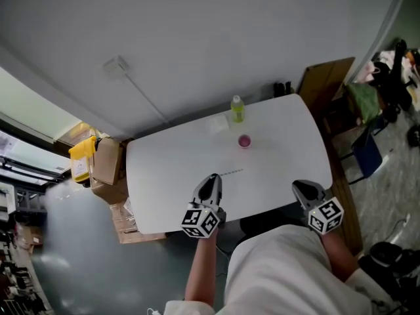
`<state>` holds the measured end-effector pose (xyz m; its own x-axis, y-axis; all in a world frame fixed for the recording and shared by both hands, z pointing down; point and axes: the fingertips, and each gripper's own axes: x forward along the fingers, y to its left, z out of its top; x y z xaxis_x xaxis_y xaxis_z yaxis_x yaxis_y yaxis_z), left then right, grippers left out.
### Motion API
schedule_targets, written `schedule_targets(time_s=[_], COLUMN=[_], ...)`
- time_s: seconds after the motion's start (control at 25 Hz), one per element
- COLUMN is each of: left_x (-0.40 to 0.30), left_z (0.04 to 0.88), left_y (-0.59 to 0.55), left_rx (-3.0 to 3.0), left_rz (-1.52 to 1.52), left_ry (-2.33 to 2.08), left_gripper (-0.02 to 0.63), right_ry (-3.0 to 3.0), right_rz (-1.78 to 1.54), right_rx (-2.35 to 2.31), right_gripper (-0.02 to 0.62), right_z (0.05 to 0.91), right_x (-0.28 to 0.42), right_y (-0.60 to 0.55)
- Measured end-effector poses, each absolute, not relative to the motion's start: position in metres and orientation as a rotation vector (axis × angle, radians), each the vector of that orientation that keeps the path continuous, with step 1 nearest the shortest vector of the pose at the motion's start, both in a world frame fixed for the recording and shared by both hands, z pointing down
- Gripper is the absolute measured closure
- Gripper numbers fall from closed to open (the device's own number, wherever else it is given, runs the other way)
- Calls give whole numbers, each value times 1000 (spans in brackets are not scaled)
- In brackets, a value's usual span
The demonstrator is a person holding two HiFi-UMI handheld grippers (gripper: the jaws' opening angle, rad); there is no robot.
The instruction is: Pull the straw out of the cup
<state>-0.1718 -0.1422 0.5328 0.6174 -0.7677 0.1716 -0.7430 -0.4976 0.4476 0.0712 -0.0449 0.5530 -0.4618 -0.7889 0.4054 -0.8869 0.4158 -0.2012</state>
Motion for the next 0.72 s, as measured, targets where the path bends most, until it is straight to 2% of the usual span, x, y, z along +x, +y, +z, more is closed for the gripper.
schedule_targets(time_s=[0.32, 0.72], left_x=[-179, -175], left_z=[517, 499], left_y=[-89, -43], left_rx=[2381, 2367], left_rz=[-62, -83], left_ry=[-1173, -1260], left_gripper=[583, 583], right_ry=[-2432, -2544], right_rz=[527, 393], right_rx=[1514, 1341], right_gripper=[552, 554], right_z=[541, 526], right_x=[72, 74], right_y=[-7, -9])
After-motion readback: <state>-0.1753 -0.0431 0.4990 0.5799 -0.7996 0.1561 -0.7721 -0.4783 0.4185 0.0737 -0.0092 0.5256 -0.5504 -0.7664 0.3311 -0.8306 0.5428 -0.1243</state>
